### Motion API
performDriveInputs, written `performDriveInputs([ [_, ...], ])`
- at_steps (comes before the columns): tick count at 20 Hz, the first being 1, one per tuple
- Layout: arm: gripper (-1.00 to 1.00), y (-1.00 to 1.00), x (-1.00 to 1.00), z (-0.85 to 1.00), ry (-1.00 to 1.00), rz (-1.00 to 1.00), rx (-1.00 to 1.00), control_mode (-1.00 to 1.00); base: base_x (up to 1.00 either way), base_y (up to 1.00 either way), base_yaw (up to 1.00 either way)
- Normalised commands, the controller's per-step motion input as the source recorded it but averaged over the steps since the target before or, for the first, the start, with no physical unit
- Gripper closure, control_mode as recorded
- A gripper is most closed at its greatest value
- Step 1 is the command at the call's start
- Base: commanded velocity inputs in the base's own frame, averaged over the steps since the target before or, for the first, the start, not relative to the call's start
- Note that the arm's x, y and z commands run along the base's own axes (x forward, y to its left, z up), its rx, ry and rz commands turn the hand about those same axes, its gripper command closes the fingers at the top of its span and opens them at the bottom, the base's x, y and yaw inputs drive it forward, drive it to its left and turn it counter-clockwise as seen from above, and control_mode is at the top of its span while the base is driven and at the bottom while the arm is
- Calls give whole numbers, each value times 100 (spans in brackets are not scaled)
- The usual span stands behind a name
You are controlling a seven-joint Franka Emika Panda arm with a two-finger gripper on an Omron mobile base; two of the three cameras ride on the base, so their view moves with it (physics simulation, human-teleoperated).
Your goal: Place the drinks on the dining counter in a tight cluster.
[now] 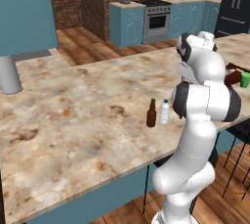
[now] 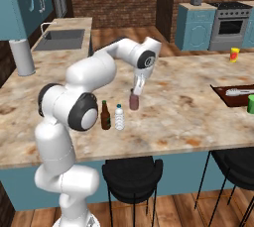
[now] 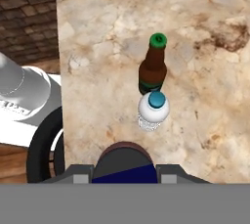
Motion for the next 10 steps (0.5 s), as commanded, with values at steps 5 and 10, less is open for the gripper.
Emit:
performDriveInputs([
  [5, 100, 0, 0, -36, 0, 3, 0, -100, 0, 0, 0],
  [10, 100, 0, 0, -40, 0, 0, 0, -100, 0, 0, 0],
])
